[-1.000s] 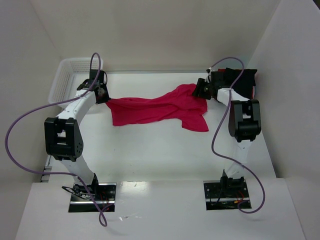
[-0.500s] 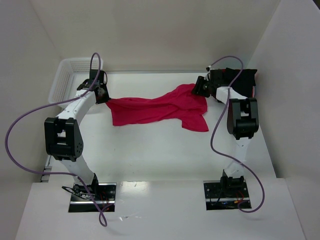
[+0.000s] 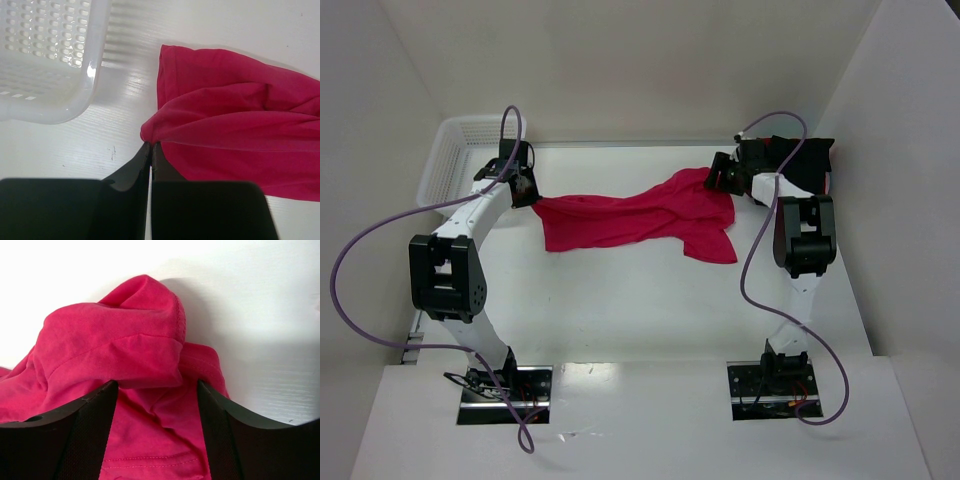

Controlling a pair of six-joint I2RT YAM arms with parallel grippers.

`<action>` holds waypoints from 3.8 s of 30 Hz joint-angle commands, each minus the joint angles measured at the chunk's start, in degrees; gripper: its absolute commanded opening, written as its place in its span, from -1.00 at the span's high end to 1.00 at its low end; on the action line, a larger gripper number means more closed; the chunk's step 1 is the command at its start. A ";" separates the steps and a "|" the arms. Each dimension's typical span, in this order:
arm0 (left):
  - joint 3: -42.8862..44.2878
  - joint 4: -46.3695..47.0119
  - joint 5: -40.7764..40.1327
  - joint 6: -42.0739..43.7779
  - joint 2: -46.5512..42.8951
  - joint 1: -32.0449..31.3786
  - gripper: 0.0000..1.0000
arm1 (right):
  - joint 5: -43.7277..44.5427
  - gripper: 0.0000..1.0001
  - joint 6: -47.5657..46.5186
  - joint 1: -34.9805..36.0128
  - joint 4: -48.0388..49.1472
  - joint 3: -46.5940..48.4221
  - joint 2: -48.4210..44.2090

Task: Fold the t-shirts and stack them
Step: Flatten out the tshirt

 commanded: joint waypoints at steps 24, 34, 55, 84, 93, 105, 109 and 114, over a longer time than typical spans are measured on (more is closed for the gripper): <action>2.94 2.76 0.20 1.42 -3.99 1.15 1.00 | -1.60 1.00 -0.84 0.25 -0.43 12.19 -3.68; 9.71 6.80 -0.42 1.94 -10.86 5.64 1.00 | 0.69 1.00 -1.90 0.25 -4.49 24.59 -16.69; 22.46 10.67 -2.18 6.25 -19.28 7.31 1.00 | 6.05 1.00 -3.05 0.25 -5.45 16.80 -43.06; 8.14 3.55 -2.01 7.13 -47.52 6.08 1.00 | 11.50 1.00 0.02 0.25 -18.46 9.41 -66.28; -5.57 10.05 1.86 4.58 -37.59 5.56 1.00 | 13.96 1.00 1.79 0.25 -11.45 -7.89 -60.82; -7.44 19.54 2.56 3.26 -10.18 5.56 1.00 | 15.29 1.00 4.33 0.25 1.22 -18.74 -40.47; 0.12 20.25 2.56 3.26 -0.86 5.03 1.00 | 15.81 1.00 5.38 0.25 3.06 -15.05 -32.73; 8.46 21.48 3.09 3.26 8.20 4.41 1.00 | 14.75 1.00 5.39 0.25 5.96 -10.22 -25.50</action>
